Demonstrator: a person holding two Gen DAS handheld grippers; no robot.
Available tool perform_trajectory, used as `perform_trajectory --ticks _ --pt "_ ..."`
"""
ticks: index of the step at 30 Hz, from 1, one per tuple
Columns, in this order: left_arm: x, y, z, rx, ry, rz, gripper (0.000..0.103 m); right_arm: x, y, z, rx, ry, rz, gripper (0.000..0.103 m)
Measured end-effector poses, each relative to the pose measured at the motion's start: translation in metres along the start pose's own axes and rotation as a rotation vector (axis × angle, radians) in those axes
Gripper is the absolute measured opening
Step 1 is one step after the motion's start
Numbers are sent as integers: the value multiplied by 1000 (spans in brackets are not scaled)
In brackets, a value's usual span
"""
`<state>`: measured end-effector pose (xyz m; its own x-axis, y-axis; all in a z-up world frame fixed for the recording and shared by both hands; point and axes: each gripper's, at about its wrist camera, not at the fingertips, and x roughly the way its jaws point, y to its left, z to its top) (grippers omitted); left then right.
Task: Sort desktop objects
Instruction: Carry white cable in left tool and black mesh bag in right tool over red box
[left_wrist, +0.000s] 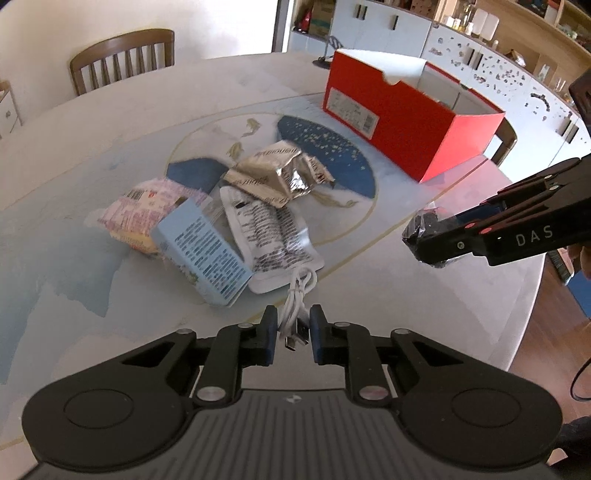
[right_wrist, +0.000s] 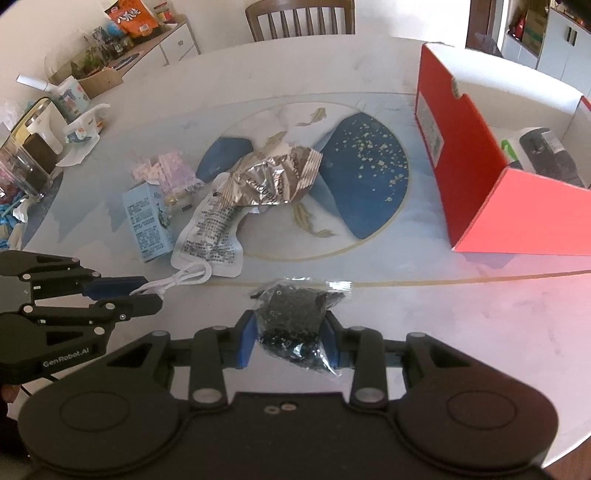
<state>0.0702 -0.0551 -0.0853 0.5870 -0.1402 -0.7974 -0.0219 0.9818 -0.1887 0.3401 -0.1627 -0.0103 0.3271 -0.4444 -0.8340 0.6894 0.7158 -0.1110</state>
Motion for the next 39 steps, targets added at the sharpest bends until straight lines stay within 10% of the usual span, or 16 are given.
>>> perform_trajectory --ticks 39 --pt "-27 -88 126 182 -187 -90 17 -97 -81 27 -39 -138 -96 36"
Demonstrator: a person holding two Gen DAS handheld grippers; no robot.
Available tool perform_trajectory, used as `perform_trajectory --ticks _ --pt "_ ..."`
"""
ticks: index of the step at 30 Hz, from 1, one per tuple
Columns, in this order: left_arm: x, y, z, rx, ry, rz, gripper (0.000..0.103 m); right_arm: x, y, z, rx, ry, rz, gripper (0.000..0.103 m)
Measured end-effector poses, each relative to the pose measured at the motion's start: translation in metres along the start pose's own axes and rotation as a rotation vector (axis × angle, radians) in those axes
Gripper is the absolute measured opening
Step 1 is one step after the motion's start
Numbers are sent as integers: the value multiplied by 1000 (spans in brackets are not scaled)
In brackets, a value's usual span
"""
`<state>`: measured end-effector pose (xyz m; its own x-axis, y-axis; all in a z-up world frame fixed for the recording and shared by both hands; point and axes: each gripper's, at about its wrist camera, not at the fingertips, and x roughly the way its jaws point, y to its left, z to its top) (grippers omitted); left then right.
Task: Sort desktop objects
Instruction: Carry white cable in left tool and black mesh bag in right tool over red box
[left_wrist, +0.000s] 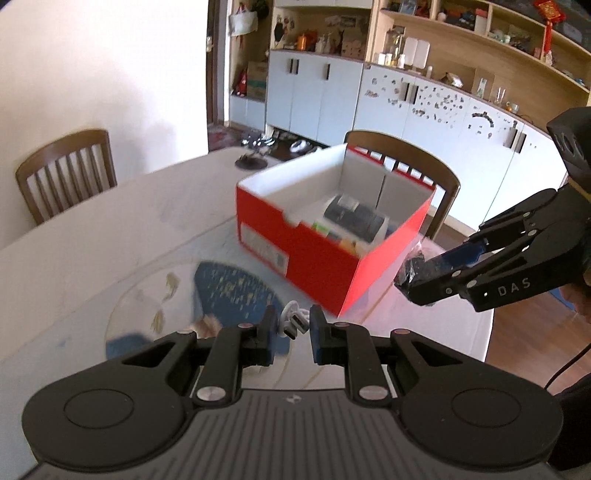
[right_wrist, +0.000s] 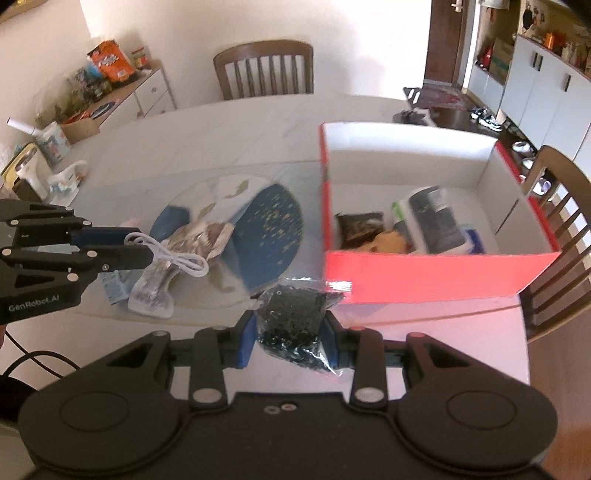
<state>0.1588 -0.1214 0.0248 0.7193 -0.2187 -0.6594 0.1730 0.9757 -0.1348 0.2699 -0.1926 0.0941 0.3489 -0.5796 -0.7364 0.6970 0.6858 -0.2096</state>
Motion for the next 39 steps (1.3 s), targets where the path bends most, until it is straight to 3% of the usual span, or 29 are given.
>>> perform_trajectory --ticks 14,23,39 --pt "35 -45 63 39 -51 -12 17 -15 -70 29 -28 -20 -19 35" --pt "69 -62 89 36 -37 -10 17 -11 -118 46 -19 -33 -59 35" --pt "138 -52 125 19 9 29 17 29 -182 66 3 8 -105 35"
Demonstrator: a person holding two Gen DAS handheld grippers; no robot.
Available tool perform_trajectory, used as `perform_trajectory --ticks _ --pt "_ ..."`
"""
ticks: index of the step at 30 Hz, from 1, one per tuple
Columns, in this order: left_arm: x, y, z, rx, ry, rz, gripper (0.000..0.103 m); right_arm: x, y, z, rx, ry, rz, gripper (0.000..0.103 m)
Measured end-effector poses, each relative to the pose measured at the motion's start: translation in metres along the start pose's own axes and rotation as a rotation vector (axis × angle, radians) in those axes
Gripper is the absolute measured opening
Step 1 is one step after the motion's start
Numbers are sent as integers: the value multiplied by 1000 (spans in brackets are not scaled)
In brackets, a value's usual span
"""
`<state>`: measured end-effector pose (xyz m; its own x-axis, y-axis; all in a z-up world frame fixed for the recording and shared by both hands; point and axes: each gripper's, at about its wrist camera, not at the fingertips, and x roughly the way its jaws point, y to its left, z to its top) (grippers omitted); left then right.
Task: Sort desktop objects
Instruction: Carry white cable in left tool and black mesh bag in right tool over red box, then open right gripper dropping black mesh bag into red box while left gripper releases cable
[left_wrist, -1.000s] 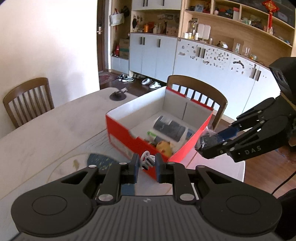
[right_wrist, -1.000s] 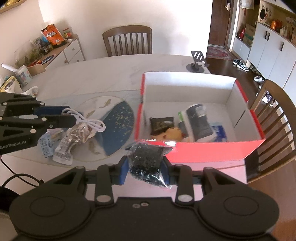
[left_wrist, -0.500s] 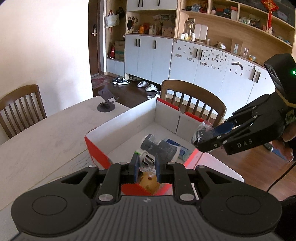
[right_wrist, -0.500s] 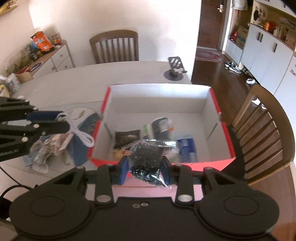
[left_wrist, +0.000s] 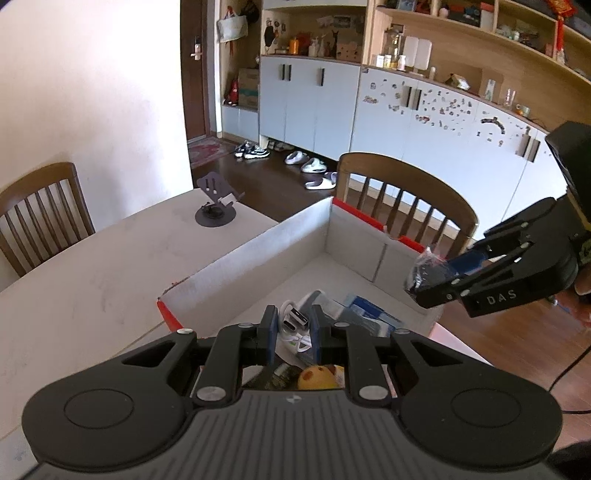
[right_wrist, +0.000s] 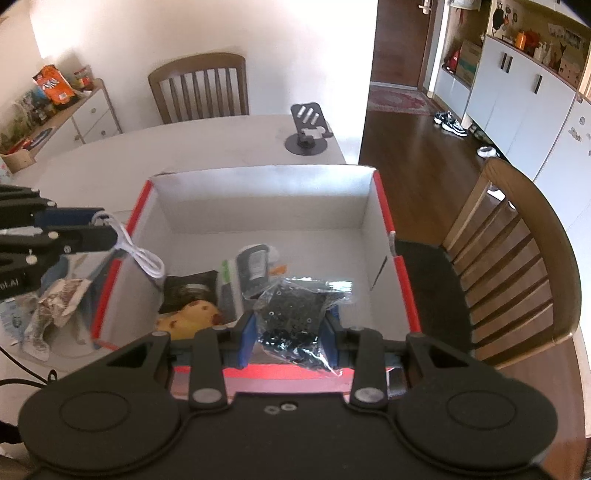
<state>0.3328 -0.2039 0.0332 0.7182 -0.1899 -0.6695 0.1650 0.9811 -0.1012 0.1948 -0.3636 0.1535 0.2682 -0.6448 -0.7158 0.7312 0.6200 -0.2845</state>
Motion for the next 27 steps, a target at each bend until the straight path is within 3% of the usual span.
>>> perform_trajectory --ticks 15,27 --pt "58 8 16 36 -16 51 17 64 -20 10 -22 93 2 35" --pt "93 1 15 80 55 72 17 95 -13 5 -53 160 -9 35"
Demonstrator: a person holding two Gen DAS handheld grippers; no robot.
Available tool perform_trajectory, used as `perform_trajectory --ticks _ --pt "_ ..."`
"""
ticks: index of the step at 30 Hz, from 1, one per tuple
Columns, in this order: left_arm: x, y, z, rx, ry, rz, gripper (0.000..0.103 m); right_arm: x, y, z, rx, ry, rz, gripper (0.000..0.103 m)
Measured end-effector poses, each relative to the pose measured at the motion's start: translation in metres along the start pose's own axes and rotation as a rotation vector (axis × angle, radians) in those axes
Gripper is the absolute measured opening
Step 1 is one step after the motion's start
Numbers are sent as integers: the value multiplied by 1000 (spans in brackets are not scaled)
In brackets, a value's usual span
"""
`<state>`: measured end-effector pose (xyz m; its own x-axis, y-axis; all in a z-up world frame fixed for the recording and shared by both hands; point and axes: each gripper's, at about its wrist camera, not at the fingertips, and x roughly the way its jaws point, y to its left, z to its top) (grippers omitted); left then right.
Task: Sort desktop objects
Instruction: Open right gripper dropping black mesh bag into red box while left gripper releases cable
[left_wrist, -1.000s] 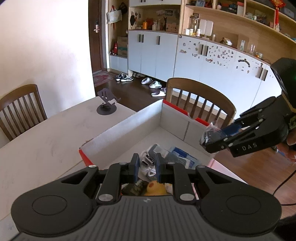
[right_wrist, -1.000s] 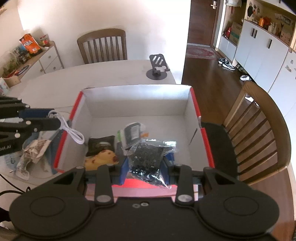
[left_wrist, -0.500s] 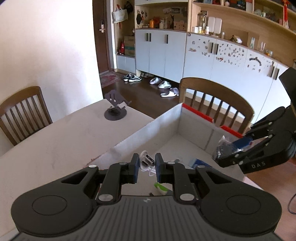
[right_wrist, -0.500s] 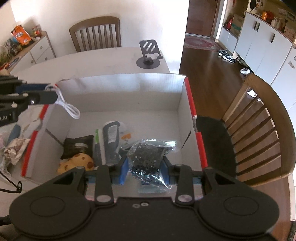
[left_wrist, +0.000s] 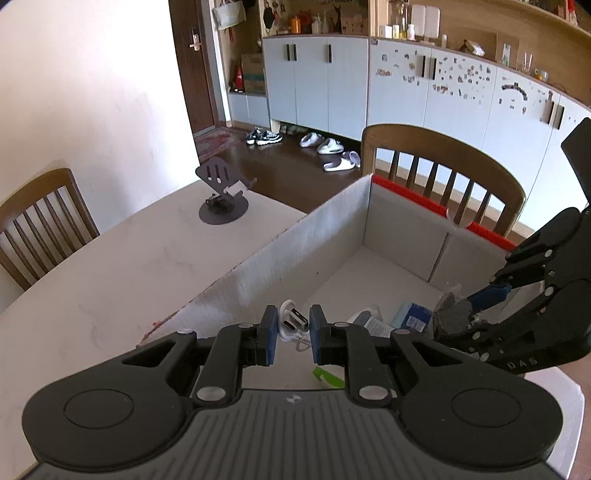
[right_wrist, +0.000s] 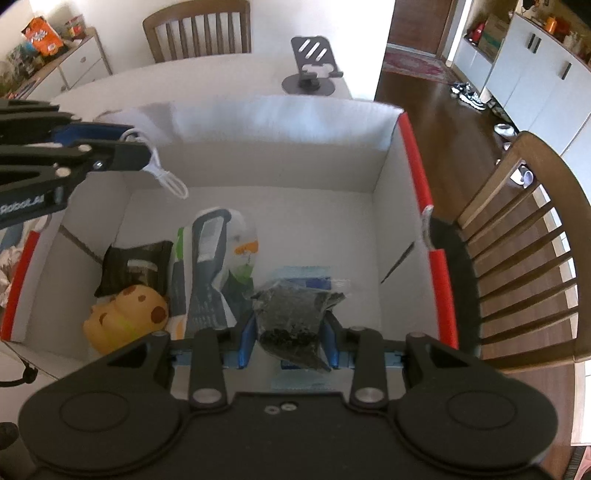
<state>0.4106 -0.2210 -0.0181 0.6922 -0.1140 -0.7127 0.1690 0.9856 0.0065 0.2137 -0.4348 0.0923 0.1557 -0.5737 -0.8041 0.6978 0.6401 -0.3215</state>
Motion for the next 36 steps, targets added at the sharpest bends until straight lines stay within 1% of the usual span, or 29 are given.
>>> perform_trajectory --ticks 6,13,22,24,27,30,33,34,36 --pt "14 0 -3 10 46 1 17 10 4 -4 -6 27 8 35" --pt "29 -2 -14 11 131 -17 17 17 1 -7 9 44 13 35" --pt "30 -1 -13 5 162 -35 17 17 -1 -8 16 46 16 38" --pt "30 0 -13 -5 180 -51 17 14 0 -10 11 42 19 40" --pt "29 0 -15 -5 208 -68 17 7 -1 -7 10 25 20 46" --pt "28 -3 -18 12 236 -89 17 -2 -4 -6 10 12 21 48" --pt "26 -5 -19 11 248 -101 17 -11 -6 -7 7 -9 19 56" --pt "24 -5 -20 14 248 -101 17 -13 -6 -7 7 -18 18 61" --pt "22 -5 -20 16 251 -105 17 -17 -8 -5 3 -26 21 62"
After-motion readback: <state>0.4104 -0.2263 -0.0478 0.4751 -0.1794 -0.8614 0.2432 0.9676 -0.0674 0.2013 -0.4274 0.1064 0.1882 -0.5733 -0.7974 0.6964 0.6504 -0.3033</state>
